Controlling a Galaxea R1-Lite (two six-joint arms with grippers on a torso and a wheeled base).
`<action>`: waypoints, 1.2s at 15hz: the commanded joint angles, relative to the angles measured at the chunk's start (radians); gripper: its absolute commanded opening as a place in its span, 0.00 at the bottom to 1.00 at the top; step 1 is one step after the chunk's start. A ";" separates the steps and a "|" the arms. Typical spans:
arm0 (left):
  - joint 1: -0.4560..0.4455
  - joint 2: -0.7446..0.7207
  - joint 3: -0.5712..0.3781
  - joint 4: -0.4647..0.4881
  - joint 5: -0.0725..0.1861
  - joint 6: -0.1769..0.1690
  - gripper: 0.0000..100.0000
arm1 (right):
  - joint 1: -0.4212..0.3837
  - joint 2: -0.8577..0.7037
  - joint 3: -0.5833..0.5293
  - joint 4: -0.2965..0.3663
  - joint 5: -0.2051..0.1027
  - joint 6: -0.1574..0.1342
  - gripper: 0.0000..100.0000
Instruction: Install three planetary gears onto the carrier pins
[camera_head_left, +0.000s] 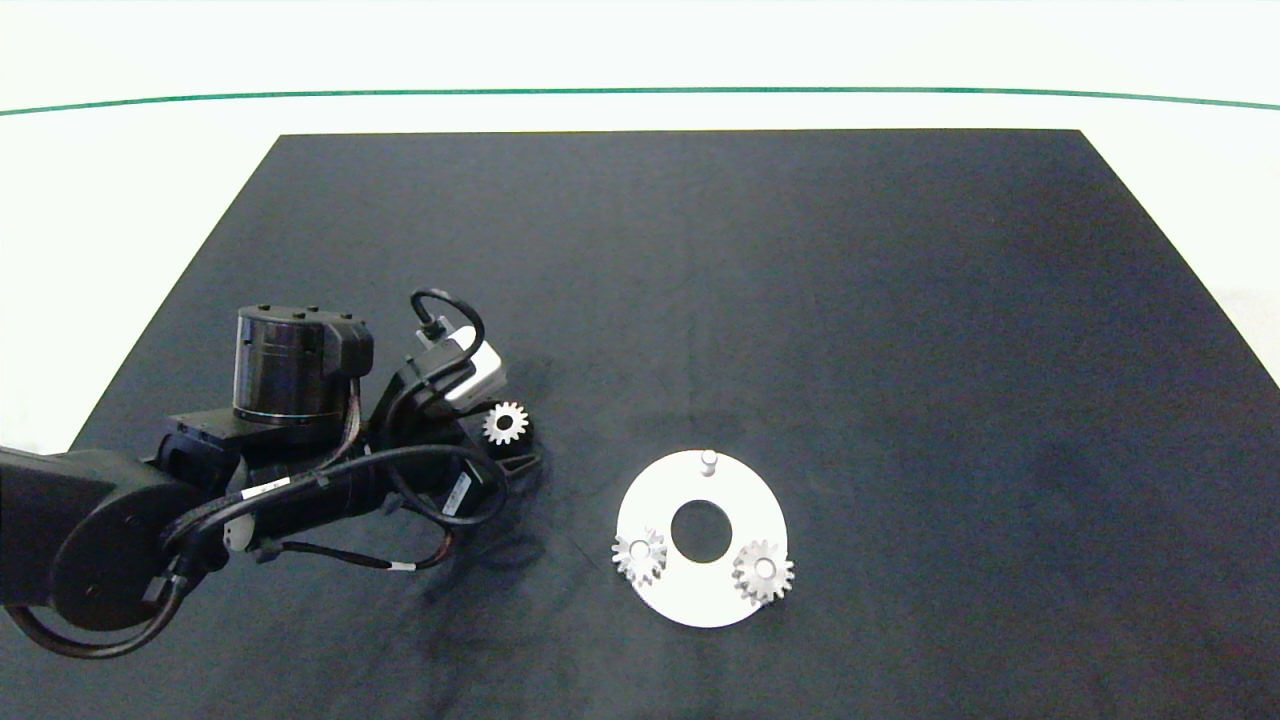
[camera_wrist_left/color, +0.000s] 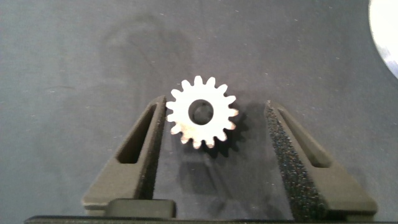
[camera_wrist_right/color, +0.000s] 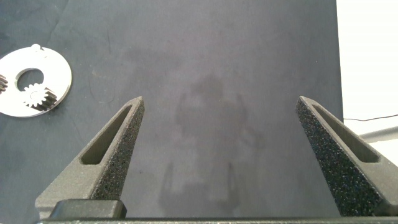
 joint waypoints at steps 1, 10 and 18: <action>0.006 0.006 -0.005 -0.004 -0.006 0.003 0.56 | 0.001 0.001 0.001 0.002 -0.003 -0.001 1.00; 0.021 0.015 -0.003 -0.039 -0.021 0.003 0.38 | 0.001 0.001 0.001 0.002 -0.003 -0.001 1.00; 0.021 0.024 0.007 -0.041 -0.019 0.005 0.21 | 0.001 0.002 -0.001 0.000 -0.003 -0.001 1.00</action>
